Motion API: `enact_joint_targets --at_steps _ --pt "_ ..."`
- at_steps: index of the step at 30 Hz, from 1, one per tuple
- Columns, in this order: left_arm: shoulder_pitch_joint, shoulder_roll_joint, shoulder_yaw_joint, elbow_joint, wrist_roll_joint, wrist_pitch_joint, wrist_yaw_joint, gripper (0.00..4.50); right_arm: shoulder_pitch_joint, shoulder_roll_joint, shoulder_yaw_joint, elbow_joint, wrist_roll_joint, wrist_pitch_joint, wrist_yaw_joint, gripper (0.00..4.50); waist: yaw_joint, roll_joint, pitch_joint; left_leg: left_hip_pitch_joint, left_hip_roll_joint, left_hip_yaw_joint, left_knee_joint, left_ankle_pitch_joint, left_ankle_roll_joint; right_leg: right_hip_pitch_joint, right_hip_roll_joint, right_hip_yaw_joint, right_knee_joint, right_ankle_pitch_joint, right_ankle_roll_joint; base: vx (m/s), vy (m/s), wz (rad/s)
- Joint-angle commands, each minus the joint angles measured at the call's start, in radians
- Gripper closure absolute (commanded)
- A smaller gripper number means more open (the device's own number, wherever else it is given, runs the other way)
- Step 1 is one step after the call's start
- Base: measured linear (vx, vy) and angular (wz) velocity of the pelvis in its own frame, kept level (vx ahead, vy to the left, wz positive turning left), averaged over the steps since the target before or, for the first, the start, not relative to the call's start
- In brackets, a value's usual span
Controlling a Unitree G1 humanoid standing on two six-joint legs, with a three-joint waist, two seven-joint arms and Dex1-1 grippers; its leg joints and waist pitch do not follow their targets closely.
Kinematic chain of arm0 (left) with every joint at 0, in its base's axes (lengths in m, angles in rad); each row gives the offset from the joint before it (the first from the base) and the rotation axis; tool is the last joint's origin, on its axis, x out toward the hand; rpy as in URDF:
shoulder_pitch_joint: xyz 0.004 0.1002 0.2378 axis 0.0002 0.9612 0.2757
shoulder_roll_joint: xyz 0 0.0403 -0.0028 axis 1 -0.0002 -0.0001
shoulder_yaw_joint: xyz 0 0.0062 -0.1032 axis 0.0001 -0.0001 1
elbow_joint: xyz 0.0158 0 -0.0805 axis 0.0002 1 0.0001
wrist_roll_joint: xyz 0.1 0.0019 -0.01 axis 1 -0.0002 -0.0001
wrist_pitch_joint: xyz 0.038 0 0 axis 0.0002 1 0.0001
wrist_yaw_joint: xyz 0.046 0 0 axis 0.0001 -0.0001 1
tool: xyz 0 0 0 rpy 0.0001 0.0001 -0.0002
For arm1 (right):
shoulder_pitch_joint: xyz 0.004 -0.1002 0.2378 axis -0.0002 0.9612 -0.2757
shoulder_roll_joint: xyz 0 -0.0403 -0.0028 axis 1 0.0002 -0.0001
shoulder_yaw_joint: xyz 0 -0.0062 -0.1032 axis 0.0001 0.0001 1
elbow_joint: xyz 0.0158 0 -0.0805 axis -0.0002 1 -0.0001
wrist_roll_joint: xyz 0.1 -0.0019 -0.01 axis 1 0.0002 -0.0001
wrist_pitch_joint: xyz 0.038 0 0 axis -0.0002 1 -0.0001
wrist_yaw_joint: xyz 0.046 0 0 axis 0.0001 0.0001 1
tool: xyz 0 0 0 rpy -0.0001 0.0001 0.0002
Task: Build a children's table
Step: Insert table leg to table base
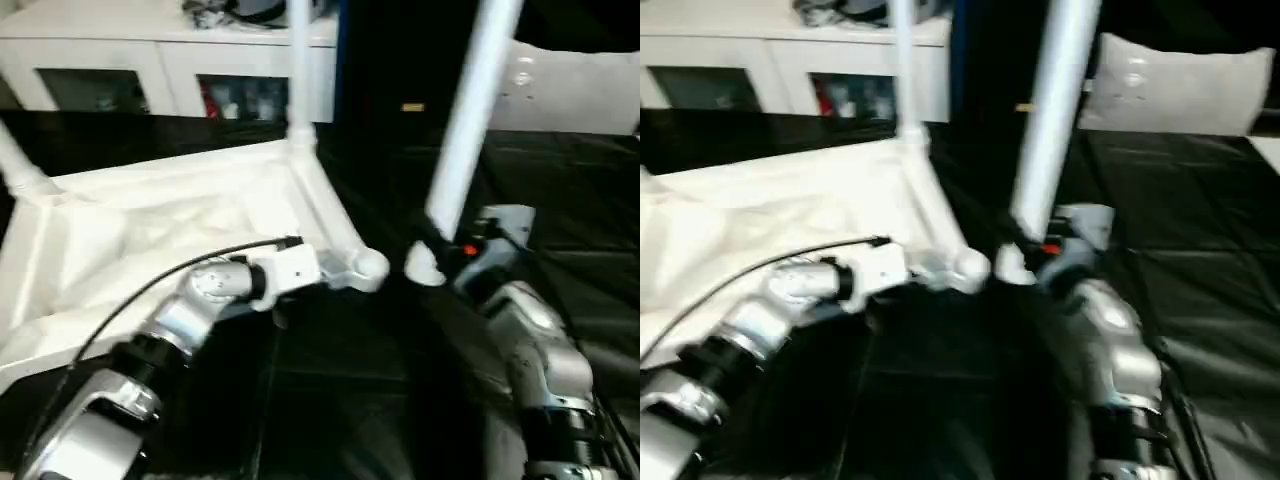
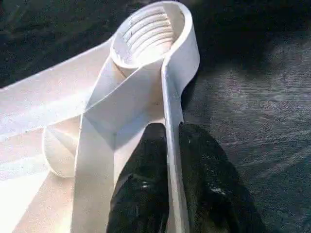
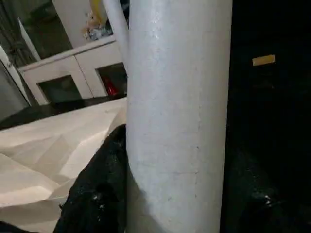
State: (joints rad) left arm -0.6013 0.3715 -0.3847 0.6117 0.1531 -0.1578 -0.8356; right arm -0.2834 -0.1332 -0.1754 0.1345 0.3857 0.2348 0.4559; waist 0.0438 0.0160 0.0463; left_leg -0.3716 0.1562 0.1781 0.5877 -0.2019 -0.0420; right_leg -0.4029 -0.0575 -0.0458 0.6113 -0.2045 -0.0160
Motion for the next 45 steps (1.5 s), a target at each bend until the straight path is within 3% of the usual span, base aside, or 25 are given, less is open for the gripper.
enact_joint_targets --at_steps 1,3,4,6,9,10,12,14,15,18,19,21,27,28,29,35,41,45 --pt "-0.024 -0.015 0.06 -0.009 -0.055 0.006 -0.024 3.51 -0.013 -0.003 0.003 -0.041 -0.002 -0.031 0.0 2.63 0.009 -0.009 -0.057 0.01 0.074 -0.025 -0.067 -0.12 0.049 0.055 -0.098 0.054 -0.07 -0.101 -0.213 0.0 0.0 0.0" --pt "-0.025 -0.059 0.123 -0.062 -0.17 0.078 -0.068 3.51 -0.02 -0.005 -0.003 -0.071 0.031 0.029 0.001 2.63 0.016 -0.01 -0.06 0.012 0.075 -0.022 -0.063 -0.077 0.062 0.056 -0.097 0.054 -0.059 -0.021 -0.249 0.0 0.0 0.0" --pt "-0.03 -0.068 0.131 -0.062 -0.192 0.081 -0.072 3.23 -0.021 -0.007 -0.002 -0.078 0.034 0.039 0.001 2.63 0.021 -0.013 -0.061 0.011 0.075 -0.021 -0.062 -0.063 0.075 0.055 -0.095 0.053 -0.056 0.014 -0.259 0.0 0.0 0.0" --pt "-0.048 -0.099 0.156 -0.079 -0.239 0.122 -0.049 3.11 -0.023 -0.015 0.018 -0.099 0.041 0.078 0.019 2.63 0.024 -0.015 -0.061 0.01 0.072 -0.02 -0.06 -0.057 0.084 0.056 -0.094 0.052 -0.053 0.034 -0.264 0.0 0.0 0.0" --pt "-0.089 -0.145 0.188 -0.094 -0.25 0.201 0.013 2.79 -0.025 -0.028 0.071 -0.122 0.04 0.099 0.062 2.63 0.03 -0.02 -0.059 0.008 0.072 -0.02 -0.056 -0.052 0.102 0.061 -0.096 0.051 -0.053 0.047 -0.269 0.0 0.0 0.0" --pt "-0.13 -0.176 0.215 -0.08 -0.249 0.245 0.075 2.68 -0.029 -0.023 0.09 -0.128 0.043 0.098 0.079 2.63 0.03 -0.024 -0.059 0.008 0.072 -0.019 -0.056 -0.055 0.102 0.062 -0.096 0.051 -0.054 0.037 -0.266 0.0 0.0 0.0" --pt "-0.162 -0.198 0.243 -0.069 -0.254 0.284 0.129 2.6 -0.03 -0.02 0.102 -0.136 0.046 0.102 0.087 2.63 0.034 -0.023 -0.058 0.009 0.072 -0.02 -0.055 -0.064 0.095 0.061 -0.099 0.051 -0.058 0.001 -0.261 0.0 0.0 0.0" --pt "-0.239 -0.237 0.297 -0.016 -0.261 0.35 0.257 2.49 -0.027 -0.019 0.129 -0.152 0.047 0.112 0.11 2.63 0.041 -0.031 -0.057 0.01 0.071 -0.022 -0.053 -0.062 0.093 0.062 -0.097 0.05 -0.06 -0.019 -0.251 0.0 0.0 0.0" --pt "-0.239 -0.237 0.297 -0.016 -0.261 0.35 0.257 2.24 -0.027 -0.019 0.129 -0.152 0.047 0.112 0.11 2.63 0.043 -0.032 -0.057 0.006 0.07 -0.024 -0.054 -0.054 0.094 0.065 -0.098 0.049 -0.058 -0.019 -0.244 0.0 0.0 0.0" --pt "-0.321 -0.256 0.311 0.051 -0.254 0.36 0.341 2.21 -0.02 -0.026 0.162 -0.172 0.042 0.123 0.134 2.63 0.046 -0.033 -0.059 0.007 0.066 -0.023 -0.05 -0.041 0.101 0.064 -0.094 0.049 -0.058 -0.003 -0.235 0.0 0.0 0.0" --pt "-0.344 -0.264 0.314 0.067 -0.255 0.362 0.348 1.92 -0.019 -0.031 0.172 -0.175 0.039 0.125 0.14 2.63 0.049 -0.032 -0.06 0.006 0.066 -0.023 -0.049 -0.029 0.105 0.064 -0.094 0.049 -0.057 0.012 -0.233 0.0 0.0 0.0" --pt "-0.382 -0.291 0.316 0.072 -0.254 0.364 0.328 1.81 -0.015 -0.044 0.193 -0.172 0.027 0.124 0.153 2.63 0.054 -0.033 -0.062 0.006 0.068 -0.025 -0.047 -0.003 0.115 0.066 -0.096 0.048 -0.05 0.057 -0.245 0.0 0.0 0.0" --pt "-0.382 -0.337 0.273 -0.007 -0.283 0.412 0.245 1.41 -0.015 -0.052 0.214 -0.16 -0.004 0.121 0.152 2.63 0.062 -0.034 -0.062 0.004 0.073 -0.025 -0.041 0.019 0.14 0.062 -0.1 0.047 -0.042 0.105 -0.281 0.0 0.0 0.0" --pt "-0.368 -0.344 0.259 -0.053 -0.306 0.419 0.216 1.38 -0.018 -0.058 0.218 -0.15 -0.021 0.119 0.142 2.63 0.063 -0.027 -0.063 0.005 0.073 -0.026 -0.04 0.014 0.14 0.062 -0.101 0.047 -0.042 0.099 -0.282 0.0 0.0 0.0" --pt "-0.364 -0.348 0.255 -0.071 -0.318 0.421 0.203 1.31 -0.019 -0.062 0.222 -0.145 -0.028 0.118 0.137 2.63 0.06 -0.032 -0.063 0.002 0.074 -0.027 -0.042 0.01 0.136 0.065 -0.102 0.046 -0.043 0.09 -0.281 0.0 0.0 0.0" --pt "-0.307 -0.358 0.216 -0.253 -0.362 0.484 0.118 0.79 -0.026 -0.074 0.216 -0.115 -0.052 0.115 0.108 2.63 0.061 -0.031 -0.059 0.004 0.074 -0.024 -0.043 -0.022 0.117 0.063 -0.1 0.047 -0.05 0.03 -0.278 0.0 0.0 0.0" --pt "-0.287 -0.368 0.181 -0.292 -0.342 0.501 0.129 0.38 -0.04 -0.075 0.217 -0.096 -0.063 0.112 0.099 2.63 0.057 -0.031 -0.058 0.003 0.072 -0.026 -0.045 -0.046 0.101 0.063 -0.097 0.047 -0.056 -0.017 -0.25 0.0 0.0 0.0" --pt "-0.287 -0.328 0.214 -0.23 -0.288 0.461 0.199 0.1 -0.037 -0.087 0.202 -0.111 -0.054 0.12 0.099 2.63 0.053 -0.031 -0.06 0.003 0.071 -0.026 -0.043 -0.037 0.105 0.063 -0.095 0.047 -0.055 0.005 -0.248 0.0 0.0 0.0"
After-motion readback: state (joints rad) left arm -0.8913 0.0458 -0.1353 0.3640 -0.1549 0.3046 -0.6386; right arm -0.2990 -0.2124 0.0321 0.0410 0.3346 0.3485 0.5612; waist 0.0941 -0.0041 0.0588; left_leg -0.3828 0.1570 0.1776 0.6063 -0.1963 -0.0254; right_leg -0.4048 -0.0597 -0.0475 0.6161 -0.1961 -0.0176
